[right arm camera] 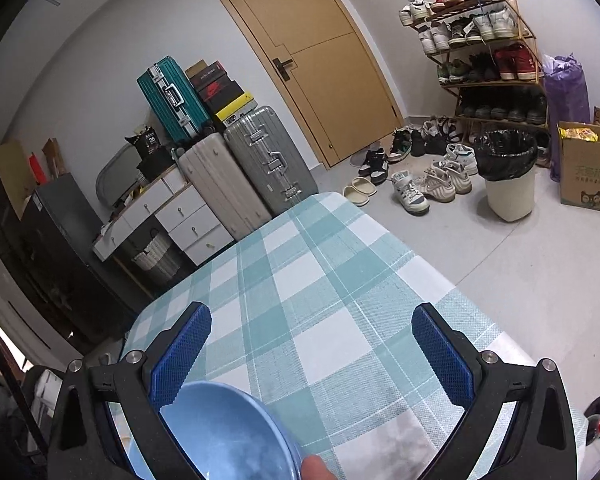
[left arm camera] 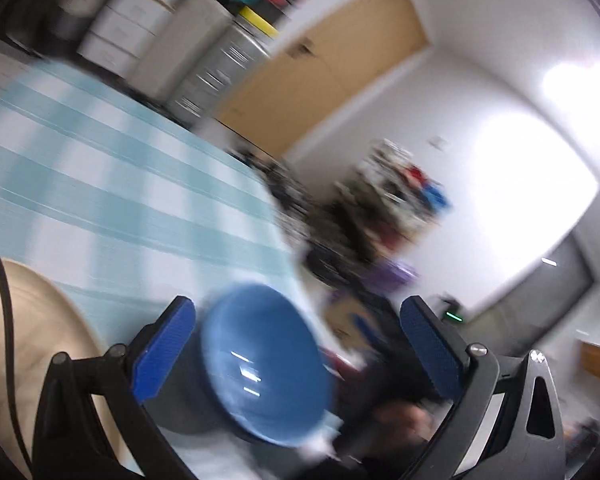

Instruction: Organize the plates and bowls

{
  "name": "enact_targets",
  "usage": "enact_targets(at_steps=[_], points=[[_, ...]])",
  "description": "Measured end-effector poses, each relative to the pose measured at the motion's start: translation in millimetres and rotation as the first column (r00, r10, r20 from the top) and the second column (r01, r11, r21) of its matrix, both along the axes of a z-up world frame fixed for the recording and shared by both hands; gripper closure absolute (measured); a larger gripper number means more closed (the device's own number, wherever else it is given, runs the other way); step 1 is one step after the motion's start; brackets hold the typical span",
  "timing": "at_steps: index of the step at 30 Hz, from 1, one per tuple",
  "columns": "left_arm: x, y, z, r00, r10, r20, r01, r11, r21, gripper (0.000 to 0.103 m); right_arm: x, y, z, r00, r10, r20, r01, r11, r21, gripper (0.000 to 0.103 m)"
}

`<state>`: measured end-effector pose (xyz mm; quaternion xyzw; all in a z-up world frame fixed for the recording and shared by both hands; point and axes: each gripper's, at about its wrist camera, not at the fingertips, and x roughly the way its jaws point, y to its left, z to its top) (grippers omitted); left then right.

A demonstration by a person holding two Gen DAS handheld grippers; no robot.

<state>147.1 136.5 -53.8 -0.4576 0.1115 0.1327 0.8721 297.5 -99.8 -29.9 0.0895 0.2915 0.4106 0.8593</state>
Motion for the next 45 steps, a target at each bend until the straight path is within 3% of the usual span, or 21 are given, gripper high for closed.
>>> enact_targets(at_steps=[2,8,14,20,21,26,29,33,37,39,41,43,45], points=[[9,-5,3,0.996,-0.081,0.025,0.081,0.996,-0.02,0.0,-1,0,1,1.0,0.0,0.01,0.001,1.0,-0.007,0.001],[12,-12,10,0.97,-0.186,0.156,0.197,0.979,-0.056,0.0,1,-1,2,1.0,0.005,0.001,-0.005,1.0,-0.007,0.001],[4,-7,10,0.959,-0.179,0.221,0.202,0.976,-0.083,0.002,1,-1,2,1.0,0.006,-0.006,-0.006,1.0,-0.014,0.001],[11,-11,12,0.909,-0.301,0.288,0.335,0.939,-0.077,0.005,1,0,1,1.0,0.012,-0.012,-0.012,1.0,-0.015,0.001],[13,-13,12,0.907,-0.311,0.284,0.346,0.935,-0.081,0.001,1,0,1,1.0,0.012,-0.011,-0.012,1.0,-0.015,0.001],[29,-16,3,0.938,-0.313,0.146,0.334,0.931,-0.149,0.0,0,1,-1,1.0,0.017,-0.005,-0.017,1.0,-0.019,0.001],[28,-18,0,0.947,-0.296,0.129,0.313,0.94,-0.138,0.0,-1,1,-1,1.0,0.02,-0.009,-0.02,1.0,-0.019,0.001],[24,-18,2,0.945,-0.291,0.15,0.31,0.942,-0.127,0.0,0,2,-1,1.0,0.02,-0.009,-0.02,1.0,-0.018,0.001],[20,-15,-1,0.93,-0.286,0.232,0.322,0.937,-0.133,0.002,0,2,0,1.0,0.02,-0.013,-0.02,1.0,-0.019,0.001],[19,-14,-1,0.92,-0.286,0.268,0.33,0.934,-0.135,0.01,0,2,-1,1.0,0.02,-0.01,-0.02,1.0,-0.018,0.001],[20,-13,1,0.907,-0.309,0.286,0.355,0.927,-0.125,0.028,-1,2,-1,1.0,0.019,-0.009,-0.02,1.0,-0.02,0.001],[22,-15,2,0.898,-0.33,0.291,0.375,0.92,-0.114,0.054,0,2,0,1.0,0.021,-0.009,-0.021,1.0,-0.02,0.001],[24,-18,2,0.892,-0.34,0.298,0.384,0.918,-0.1,0.062,-1,1,0,1.0,0.017,0.0,-0.017,1.0,-0.022,0.001]])
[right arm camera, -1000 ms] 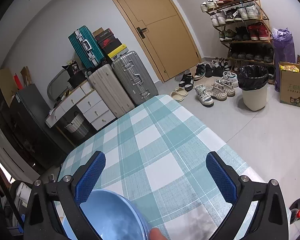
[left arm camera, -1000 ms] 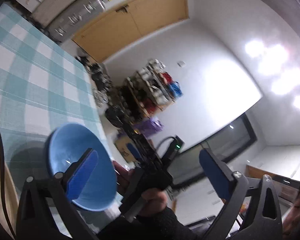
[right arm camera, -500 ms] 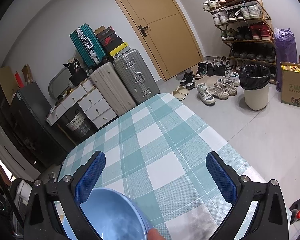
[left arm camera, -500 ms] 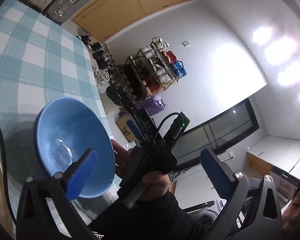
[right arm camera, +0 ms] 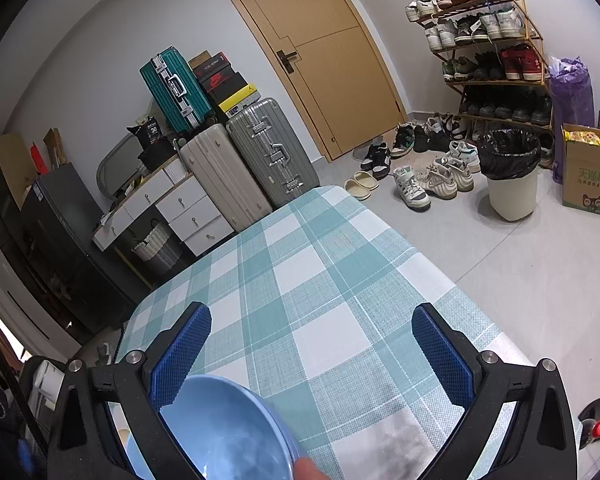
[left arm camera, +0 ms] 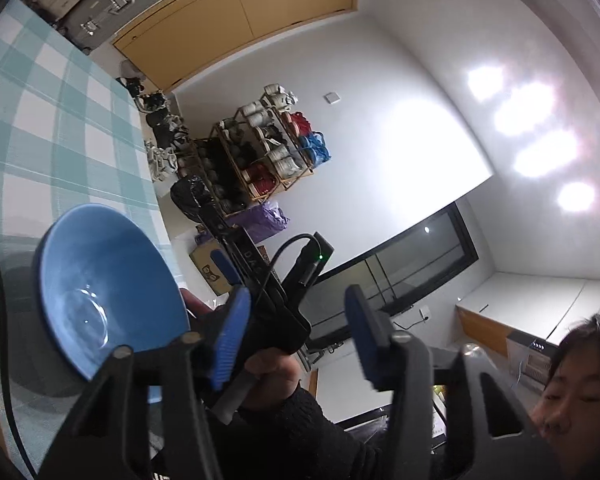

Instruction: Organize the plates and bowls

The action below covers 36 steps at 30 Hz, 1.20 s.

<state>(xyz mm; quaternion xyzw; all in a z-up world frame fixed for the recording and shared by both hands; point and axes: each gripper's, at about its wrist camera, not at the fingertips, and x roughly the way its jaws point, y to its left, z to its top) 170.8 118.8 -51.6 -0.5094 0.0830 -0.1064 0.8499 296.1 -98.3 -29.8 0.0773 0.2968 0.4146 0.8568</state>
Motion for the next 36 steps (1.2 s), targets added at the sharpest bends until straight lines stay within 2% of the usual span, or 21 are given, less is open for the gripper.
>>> enact_targets(at_steps=[1,3,8,9,10,14,16,17,18,19,20,21,23,26,27,29,30,31,34,35,36], points=[[2,-3,1,1.0,-0.013,0.013,0.013,1.0,0.01,0.074,-2,0,1,1.0,0.001,0.011,-0.001,1.0,-0.002,0.001],[5,-9,6,0.999,-0.033,0.031,0.031,0.999,0.044,0.09,-6,2,2,0.999,0.008,0.037,-0.007,1.0,-0.011,0.001],[8,-21,13,0.996,-0.058,0.074,0.052,0.995,0.082,0.092,-13,5,4,0.996,0.023,0.083,-0.02,0.999,-0.031,0.001],[8,-24,15,0.997,-0.042,0.065,0.035,0.994,0.104,0.093,-13,5,4,0.996,0.023,0.082,-0.021,0.999,-0.032,0.001],[7,-26,16,0.997,-0.035,0.076,0.026,0.993,0.116,0.101,-13,5,4,0.997,0.023,0.078,-0.021,0.999,-0.032,0.001],[2,-31,22,0.991,-0.042,0.125,0.025,0.991,0.133,0.102,-12,4,3,0.998,0.018,0.056,-0.017,0.999,-0.03,0.001],[3,-29,19,0.993,-0.04,0.113,0.027,0.993,0.114,0.101,-10,4,3,0.999,0.016,0.046,-0.015,0.999,-0.028,0.001],[4,-25,15,0.992,-0.043,0.117,0.033,0.996,0.083,0.097,-10,3,4,0.999,0.016,0.042,-0.015,1.0,-0.028,0.001],[6,-19,8,0.993,-0.048,0.108,0.044,0.998,0.039,0.079,-9,3,4,0.999,0.017,0.041,-0.015,1.0,-0.027,0.001],[9,-16,4,0.995,-0.049,0.086,0.049,0.999,0.003,0.033,-9,3,4,0.999,0.017,0.041,-0.016,0.999,-0.028,0.001],[10,-10,-5,0.995,-0.045,0.085,0.05,0.997,-0.062,0.013,-9,3,4,0.999,0.018,0.041,-0.017,0.999,-0.028,0.001],[7,-7,-10,0.992,-0.033,0.118,0.046,0.994,-0.103,0.0,-8,3,4,0.999,0.02,0.041,-0.019,0.999,-0.028,0.001],[4,-2,-14,0.993,-0.014,0.114,0.03,0.99,-0.139,0.0,-7,3,4,0.999,0.02,0.039,-0.019,0.999,-0.028,0.001],[-6,-1,-7,0.99,0.042,0.138,-0.029,0.996,-0.088,0.001,-7,3,3,0.999,0.021,0.034,-0.02,0.999,-0.029,0.001],[-12,-3,-2,0.987,0.076,0.144,-0.07,0.997,-0.042,0.002,-7,3,3,0.999,0.021,0.035,-0.02,0.999,-0.03,0.001],[-16,-9,8,0.985,0.088,0.15,-0.095,0.995,0.041,0.018,-7,4,3,0.999,0.023,0.035,-0.022,0.999,-0.031,0.001],[-14,-11,11,0.986,0.076,0.15,-0.086,0.994,0.062,0.049,-7,4,2,0.999,0.022,0.034,-0.021,0.999,-0.03,0.001],[-10,-13,12,0.988,0.039,0.152,-0.051,0.996,0.078,0.076,-7,4,3,0.999,0.021,0.033,-0.02,0.999,-0.03,0.001],[-1,-17,12,0.99,-0.011,0.142,-0.001,0.996,0.084,0.091,-7,4,3,0.999,0.021,0.035,-0.02,0.999,-0.031,0.001],[1,-20,13,0.991,-0.008,0.132,-0.006,0.994,0.105,0.094,-7,4,3,0.999,0.022,0.034,-0.021,0.999,-0.031,0.001],[3,-25,16,0.992,-0.011,0.122,-0.006,0.99,0.141,0.101,-7,4,3,0.999,0.022,0.034,-0.021,0.999,-0.03,0.001]])
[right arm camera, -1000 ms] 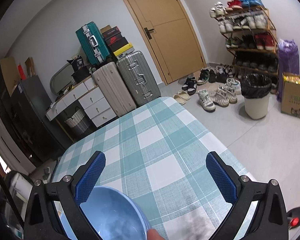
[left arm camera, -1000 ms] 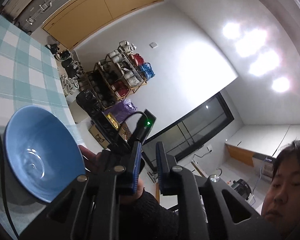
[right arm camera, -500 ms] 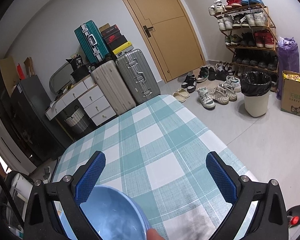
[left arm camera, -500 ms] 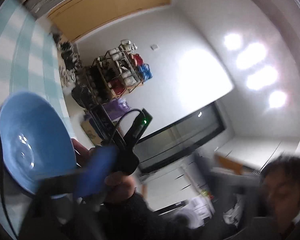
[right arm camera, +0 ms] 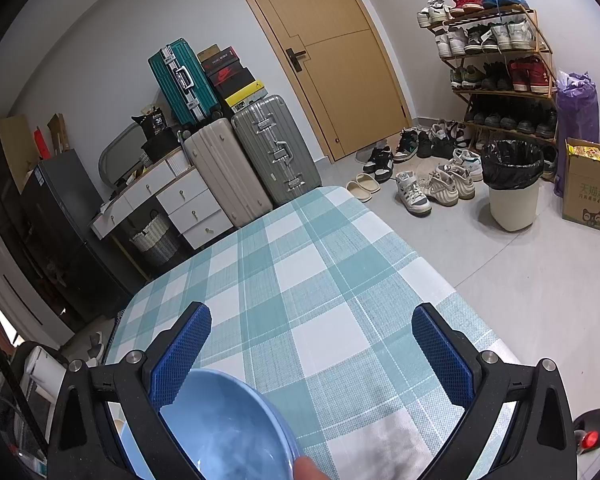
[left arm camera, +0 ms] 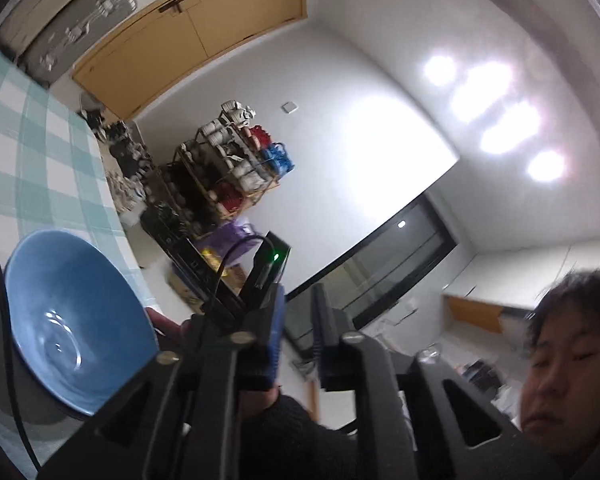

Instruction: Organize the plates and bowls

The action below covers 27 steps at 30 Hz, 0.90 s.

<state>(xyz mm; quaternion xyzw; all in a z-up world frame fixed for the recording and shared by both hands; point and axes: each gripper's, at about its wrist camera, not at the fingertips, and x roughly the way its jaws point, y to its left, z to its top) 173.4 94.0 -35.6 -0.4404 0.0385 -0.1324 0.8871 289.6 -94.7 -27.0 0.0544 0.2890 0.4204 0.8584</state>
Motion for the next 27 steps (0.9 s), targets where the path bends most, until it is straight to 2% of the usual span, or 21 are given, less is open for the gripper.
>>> enact_targets(at_steps=[4,6,7,10,12,14,15,16,18,20,21,22,24,27], points=[[-4,-17,14,0.998,-0.027,0.061,0.022,0.996,0.082,0.103,0,0,0,1.0,0.0,0.0,0.0,1.0,-0.001,0.001],[-5,-22,21,0.998,-0.034,0.057,0.027,0.993,0.115,0.103,0,0,0,1.0,0.0,0.0,0.0,1.0,-0.001,0.001],[-2,-24,20,0.996,-0.068,0.058,0.061,0.991,0.117,0.103,0,0,0,1.0,-0.001,0.001,0.001,1.0,-0.001,0.001],[6,-32,20,0.998,-0.06,-0.027,0.063,0.985,0.158,0.101,0,0,0,1.0,-0.001,-0.002,0.001,1.0,-0.002,0.001],[14,-44,20,0.996,-0.039,-0.082,0.056,0.973,0.222,0.096,0,0,0,1.0,-0.002,-0.001,0.002,1.0,-0.001,0.001],[18,-64,25,0.994,-0.024,-0.108,0.058,0.943,0.327,0.092,0,0,0,1.0,0.001,-0.002,-0.001,1.0,-0.002,0.001],[20,-73,27,0.992,-0.008,-0.123,0.054,0.925,0.376,0.08,0,0,1,1.0,-0.001,-0.001,0.001,1.0,-0.001,0.001],[21,-83,29,0.992,0.009,-0.126,0.045,0.905,0.423,0.061,0,0,0,1.0,-0.002,-0.001,0.002,1.0,-0.001,0.001],[17,-99,31,0.993,0.044,-0.105,0.013,0.871,0.49,0.051,0,0,1,1.0,-0.001,-0.001,0.001,1.0,-0.002,0.001],[16,-112,33,0.992,0.08,-0.098,-0.014,0.838,0.545,0.046,0,0,1,1.0,-0.001,-0.002,0.001,1.0,-0.002,0.001],[16,-114,33,0.992,0.088,-0.093,-0.022,0.831,0.556,0.042,0,0,1,1.0,-0.001,-0.003,0.001,1.0,-0.002,0.001],[15,-116,32,0.991,0.102,-0.087,-0.035,0.825,0.564,0.027,0,0,1,1.0,-0.001,-0.002,0.001,1.0,-0.002,0.001],[13,-119,33,0.988,0.145,-0.056,-0.086,0.812,0.577,0.006,1,0,0,1.0,0.0,-0.002,0.0,1.0,-0.002,0.001],[7,-117,38,0.985,0.175,0.012,-0.147,0.787,0.599,0.005,1,0,0,1.0,-0.001,-0.002,0.001,1.0,-0.003,0.001]])
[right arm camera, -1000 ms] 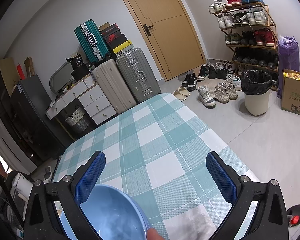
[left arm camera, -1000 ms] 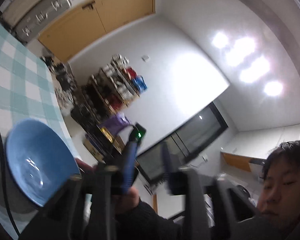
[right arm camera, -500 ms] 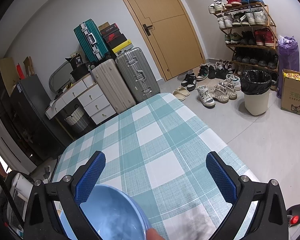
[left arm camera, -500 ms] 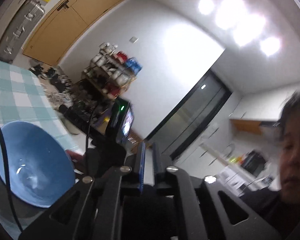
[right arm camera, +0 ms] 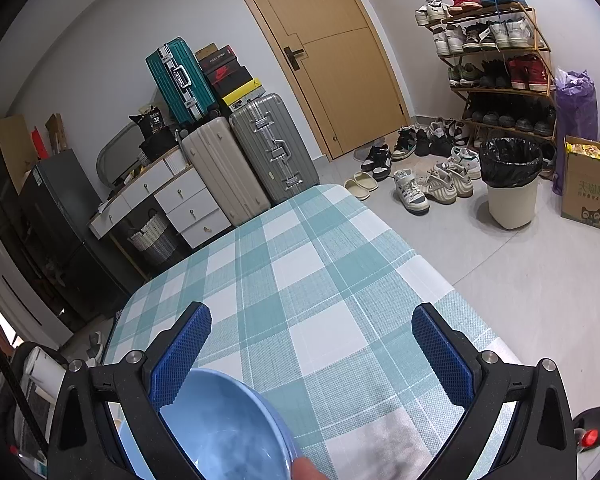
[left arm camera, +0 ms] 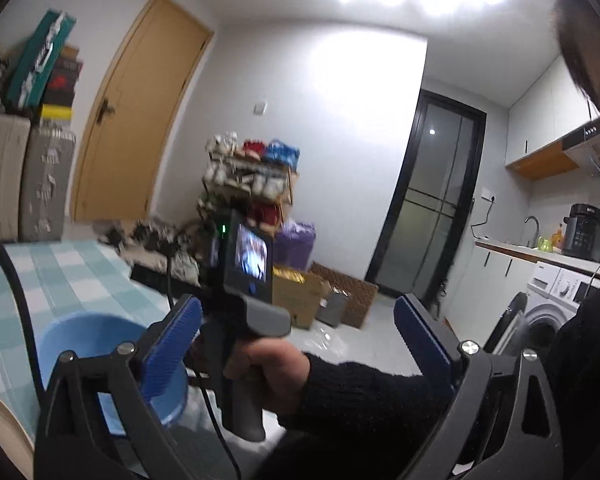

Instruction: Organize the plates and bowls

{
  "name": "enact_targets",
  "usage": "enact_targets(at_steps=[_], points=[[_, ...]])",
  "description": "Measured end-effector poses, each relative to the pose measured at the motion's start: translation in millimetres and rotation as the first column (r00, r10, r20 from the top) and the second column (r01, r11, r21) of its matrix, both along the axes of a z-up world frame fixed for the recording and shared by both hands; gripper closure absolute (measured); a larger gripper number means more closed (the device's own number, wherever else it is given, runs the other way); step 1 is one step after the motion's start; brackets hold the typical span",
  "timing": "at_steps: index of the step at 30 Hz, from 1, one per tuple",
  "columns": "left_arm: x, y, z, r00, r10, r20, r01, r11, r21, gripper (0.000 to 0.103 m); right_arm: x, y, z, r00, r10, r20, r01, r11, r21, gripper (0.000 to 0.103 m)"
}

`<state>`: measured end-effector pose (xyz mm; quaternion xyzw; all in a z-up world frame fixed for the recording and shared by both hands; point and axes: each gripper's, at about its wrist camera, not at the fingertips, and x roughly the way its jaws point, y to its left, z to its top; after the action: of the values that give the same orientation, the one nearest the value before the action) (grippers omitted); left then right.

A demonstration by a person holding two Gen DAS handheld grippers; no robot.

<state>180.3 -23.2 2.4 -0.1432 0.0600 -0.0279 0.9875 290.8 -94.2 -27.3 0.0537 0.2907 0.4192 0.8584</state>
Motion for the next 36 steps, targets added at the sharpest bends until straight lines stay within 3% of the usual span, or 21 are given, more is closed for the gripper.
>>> enact_targets(at_steps=[5,8,11,13,18,22,25,27,33,36], points=[[-8,1,1,0.995,-0.05,0.083,0.049,0.999,0.013,0.0,0,0,0,1.0,0.002,-0.001,-0.002,1.0,-0.001,0.001],[-14,8,-2,0.974,-0.145,0.172,0.148,0.989,-0.005,0.0,-1,0,0,1.0,-0.001,0.002,0.001,1.0,-0.001,0.001],[-14,21,-2,0.942,-0.249,0.223,0.278,0.954,-0.11,0.0,-1,0,1,1.0,0.004,0.003,-0.004,1.0,0.002,0.001],[-11,32,-4,0.933,-0.265,0.243,0.31,0.936,-0.169,0.0,0,-2,-4,1.0,0.005,0.006,-0.005,1.0,0.003,0.001],[-3,60,-9,0.957,-0.203,0.207,0.264,0.907,-0.329,0.0,1,-3,-8,1.0,0.012,0.0,-0.012,1.0,0.0,0.001],[3,79,-20,0.972,-0.181,0.152,0.232,0.846,-0.48,0.0,2,-3,-8,1.0,0.013,-0.009,-0.013,1.0,-0.002,0.001],[20,91,-34,0.947,-0.303,0.109,0.308,0.748,-0.588,0.0,2,-3,-6,1.0,0.013,-0.005,-0.013,1.0,-0.006,0.001],[23,97,-45,0.943,-0.316,0.104,0.306,0.705,-0.64,0.0,2,-3,-5,1.0,0.011,-0.003,-0.011,1.0,-0.006,0.001],[18,100,-54,0.95,-0.285,0.126,0.292,0.674,-0.679,0.001,3,-2,-3,1.0,0.002,-0.006,-0.002,1.0,-0.024,0.001],[17,98,-56,0.957,-0.265,0.121,0.274,0.679,-0.681,0.002,5,-3,-2,1.0,-0.002,-0.015,0.002,1.0,-0.023,0.001]])
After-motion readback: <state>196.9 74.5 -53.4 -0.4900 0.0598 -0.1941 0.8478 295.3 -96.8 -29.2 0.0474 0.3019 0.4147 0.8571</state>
